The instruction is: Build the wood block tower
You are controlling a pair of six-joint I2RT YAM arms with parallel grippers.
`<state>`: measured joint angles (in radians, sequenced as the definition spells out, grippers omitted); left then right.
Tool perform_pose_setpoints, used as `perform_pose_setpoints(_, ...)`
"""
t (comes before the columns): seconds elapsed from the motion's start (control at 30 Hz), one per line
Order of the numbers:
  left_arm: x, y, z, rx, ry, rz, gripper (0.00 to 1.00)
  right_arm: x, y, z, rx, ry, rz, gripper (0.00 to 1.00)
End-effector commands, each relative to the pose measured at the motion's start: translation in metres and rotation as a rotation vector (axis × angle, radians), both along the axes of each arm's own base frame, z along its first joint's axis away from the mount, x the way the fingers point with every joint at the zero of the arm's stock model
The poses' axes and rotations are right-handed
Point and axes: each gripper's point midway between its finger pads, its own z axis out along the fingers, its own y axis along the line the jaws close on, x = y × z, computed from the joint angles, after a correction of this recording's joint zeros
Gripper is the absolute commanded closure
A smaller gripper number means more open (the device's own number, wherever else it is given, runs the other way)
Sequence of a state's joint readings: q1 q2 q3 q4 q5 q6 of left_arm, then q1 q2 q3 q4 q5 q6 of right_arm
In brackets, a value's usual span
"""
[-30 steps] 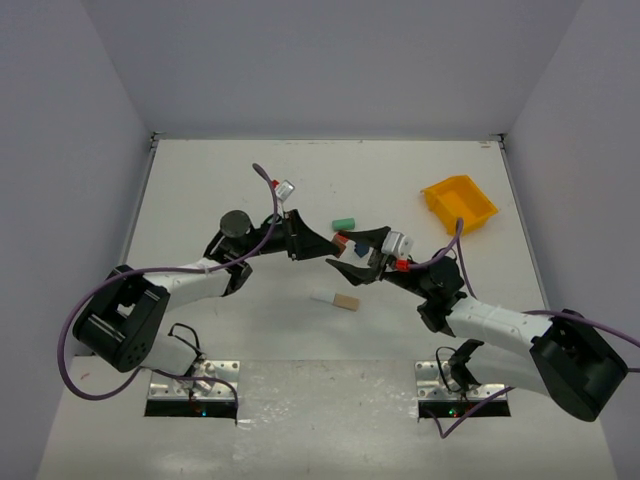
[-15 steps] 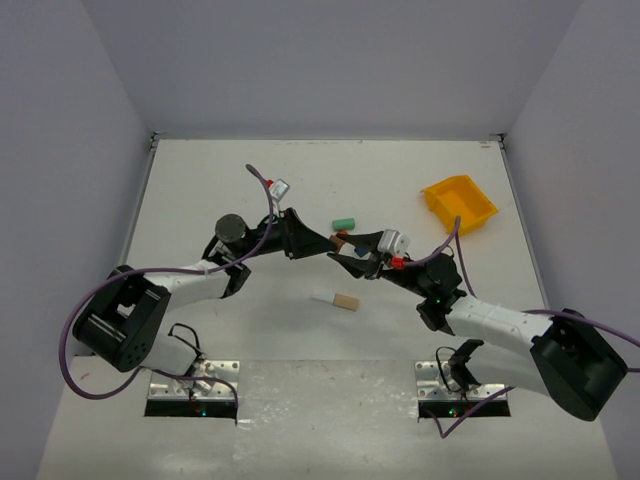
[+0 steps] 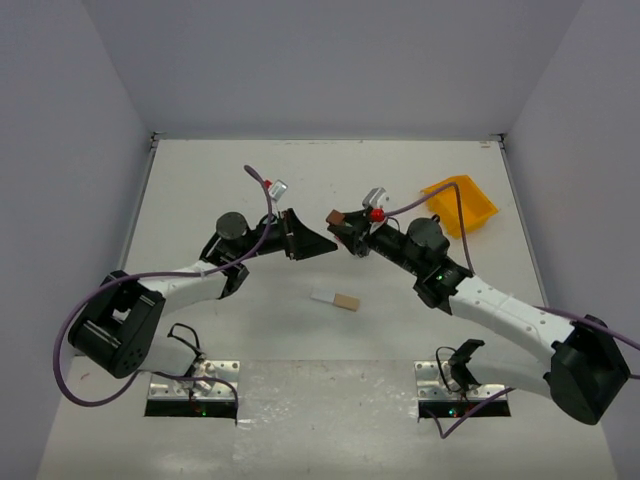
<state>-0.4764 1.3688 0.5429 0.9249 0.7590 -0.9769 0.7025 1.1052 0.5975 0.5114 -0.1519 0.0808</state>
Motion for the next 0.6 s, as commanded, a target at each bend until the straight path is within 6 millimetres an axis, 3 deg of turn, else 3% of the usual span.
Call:
perform_pose_setpoints(0.0, 0.035, 0.024, 0.010, 0.070, -0.105, 0.178, 0.00, -0.001, -0.041, -0.054, -0.203, 0.287, -0.200, 0.97)
perform_pose_setpoints(0.03, 0.045, 0.034, 0.008, 0.098, -0.104, 0.236, 0.00, -0.002, -0.055, -0.066, -0.262, 0.350, -0.266, 0.96)
perform_pose_setpoints(0.07, 0.052, 0.040, 0.003, 0.116, -0.078, 0.273, 0.00, -0.002, -0.056, -0.069, -0.269, 0.362, -0.272, 0.94)
perform_pose_setpoints(0.13, 0.070, 0.061, 0.001, 0.172, -0.075, 0.409, 0.00, 0.002, -0.086, -0.098, -0.356, 0.441, -0.442, 0.89)
perform_pose_setpoints(0.23, 0.074, 0.073, 0.005, 0.220, -0.103, 0.459, 0.00, -0.003, -0.106, -0.130, -0.433, 0.554, -0.523, 0.93)
perform_pose_setpoints(0.57, 0.078, 0.103, -0.004, 0.300, -0.134, 0.573, 0.00, -0.021, -0.121, -0.186, -0.620, 0.759, -0.570, 0.92)
